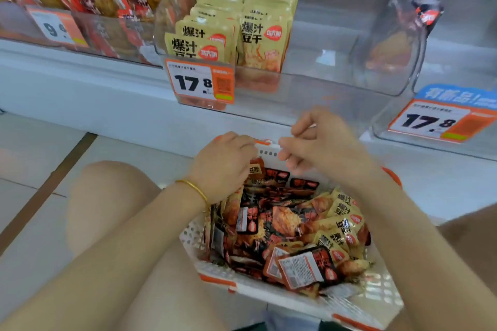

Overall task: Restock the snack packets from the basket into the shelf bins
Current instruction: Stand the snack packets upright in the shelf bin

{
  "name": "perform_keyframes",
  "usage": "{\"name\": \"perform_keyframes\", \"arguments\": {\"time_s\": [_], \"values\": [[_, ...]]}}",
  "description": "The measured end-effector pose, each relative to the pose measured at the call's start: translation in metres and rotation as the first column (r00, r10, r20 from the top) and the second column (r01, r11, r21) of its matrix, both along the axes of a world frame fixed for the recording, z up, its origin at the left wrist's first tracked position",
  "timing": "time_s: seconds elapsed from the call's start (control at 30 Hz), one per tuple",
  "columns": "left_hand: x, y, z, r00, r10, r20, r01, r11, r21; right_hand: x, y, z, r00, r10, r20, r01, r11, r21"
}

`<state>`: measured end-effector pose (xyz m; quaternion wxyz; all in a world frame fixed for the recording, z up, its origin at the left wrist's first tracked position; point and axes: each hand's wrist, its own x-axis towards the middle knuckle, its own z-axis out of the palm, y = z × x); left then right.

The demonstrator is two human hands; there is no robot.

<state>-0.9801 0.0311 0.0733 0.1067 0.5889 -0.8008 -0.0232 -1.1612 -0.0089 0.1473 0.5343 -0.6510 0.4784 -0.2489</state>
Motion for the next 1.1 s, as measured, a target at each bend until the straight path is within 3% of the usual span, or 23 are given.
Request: {"name": "perform_keyframes", "arguments": {"time_s": [0.07, 0.2, 0.37, 0.5, 0.6, 0.8, 0.9, 1.1], "values": [[0.004, -0.008, -0.014, 0.997, 0.079, 0.008, -0.079, 0.98, 0.184, 0.005, 0.0, -0.046, 0.994, 0.033, -0.109, -0.018, 0.991, 0.13], [0.006, -0.021, -0.027, 0.979, 0.165, 0.121, -0.198, 0.911, 0.362, 0.034, 0.001, -0.145, 0.923, 0.238, -0.302, -0.13, 0.933, 0.337], [0.011, -0.031, -0.027, 0.965, 0.175, 0.195, -0.243, 0.877, 0.415, 0.094, 0.024, -0.214, 0.819, 0.528, -0.224, -0.409, 0.811, 0.418], [0.017, -0.031, -0.03, 0.962, 0.194, 0.194, -0.264, 0.85, 0.457, 0.127, 0.039, -0.255, 0.67, 0.66, -0.341, -0.512, 0.743, 0.431], [0.021, -0.033, -0.032, 0.96, 0.207, 0.191, -0.274, 0.841, 0.467, 0.117, 0.03, -0.259, 0.69, 0.583, -0.429, -0.433, 0.807, 0.401], [0.014, -0.035, -0.035, 0.967, 0.208, 0.148, -0.254, 0.833, 0.492, 0.064, 0.024, -0.252, 0.856, 0.302, -0.419, -0.171, 0.931, 0.321], [0.009, -0.034, -0.037, 0.973, 0.206, 0.108, -0.232, 0.825, 0.515, 0.052, 0.028, -0.259, 0.862, 0.19, -0.469, -0.068, 0.962, 0.265], [0.007, -0.033, -0.044, 0.977, 0.186, 0.106, -0.212, 0.774, 0.596, 0.02, 0.015, -0.244, 0.811, 0.276, -0.516, -0.173, 0.955, 0.239]]}}
